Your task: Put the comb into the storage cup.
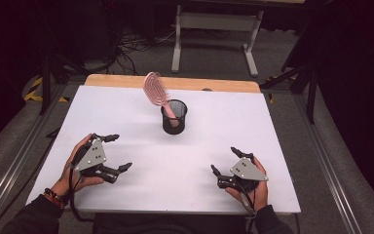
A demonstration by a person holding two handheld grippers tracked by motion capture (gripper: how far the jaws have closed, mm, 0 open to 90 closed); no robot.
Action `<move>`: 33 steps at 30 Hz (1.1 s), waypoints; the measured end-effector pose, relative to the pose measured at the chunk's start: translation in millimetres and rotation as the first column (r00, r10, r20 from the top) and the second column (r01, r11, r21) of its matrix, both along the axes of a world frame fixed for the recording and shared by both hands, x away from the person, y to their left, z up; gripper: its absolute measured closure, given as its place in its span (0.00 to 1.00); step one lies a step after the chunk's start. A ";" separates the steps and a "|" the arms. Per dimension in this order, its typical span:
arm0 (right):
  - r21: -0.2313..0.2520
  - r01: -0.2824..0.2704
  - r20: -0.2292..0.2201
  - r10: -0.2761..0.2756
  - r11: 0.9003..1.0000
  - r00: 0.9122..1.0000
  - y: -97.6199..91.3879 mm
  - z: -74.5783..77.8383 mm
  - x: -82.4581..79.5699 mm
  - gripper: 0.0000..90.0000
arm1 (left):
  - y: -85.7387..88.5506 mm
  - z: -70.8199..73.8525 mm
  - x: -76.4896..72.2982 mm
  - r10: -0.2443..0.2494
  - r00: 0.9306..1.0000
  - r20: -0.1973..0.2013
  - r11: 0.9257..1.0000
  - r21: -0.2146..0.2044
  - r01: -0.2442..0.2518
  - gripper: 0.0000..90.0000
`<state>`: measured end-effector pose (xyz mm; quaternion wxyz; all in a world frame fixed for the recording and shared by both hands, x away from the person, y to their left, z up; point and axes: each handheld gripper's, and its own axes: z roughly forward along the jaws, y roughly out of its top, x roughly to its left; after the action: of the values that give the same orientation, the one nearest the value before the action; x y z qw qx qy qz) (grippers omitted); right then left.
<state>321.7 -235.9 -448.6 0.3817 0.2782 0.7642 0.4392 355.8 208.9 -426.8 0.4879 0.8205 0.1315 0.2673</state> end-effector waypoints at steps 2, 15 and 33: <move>0.000 0.001 -0.001 -0.001 1.000 1.000 -0.4 0.0 0.0 0.16 | 2.8 -4.6 -1.2 0.012 1.000 -0.004 1.000 -0.005 -0.012 0.07; 0.016 0.004 0.000 -0.004 1.000 1.000 -3.9 0.0 -0.5 0.16 | 20.1 -24.9 -5.8 0.067 0.997 -0.046 0.997 -0.043 -0.069 0.07; 0.036 -0.010 0.005 0.010 0.999 1.000 -8.6 0.3 -1.2 0.13 | 35.5 -43.6 -18.4 0.092 0.989 -0.111 0.987 -0.119 -0.106 0.06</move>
<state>320.5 -244.5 -448.3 0.3761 0.2804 0.7567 0.4554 337.4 244.3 -470.4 0.5168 0.7938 0.2141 0.2388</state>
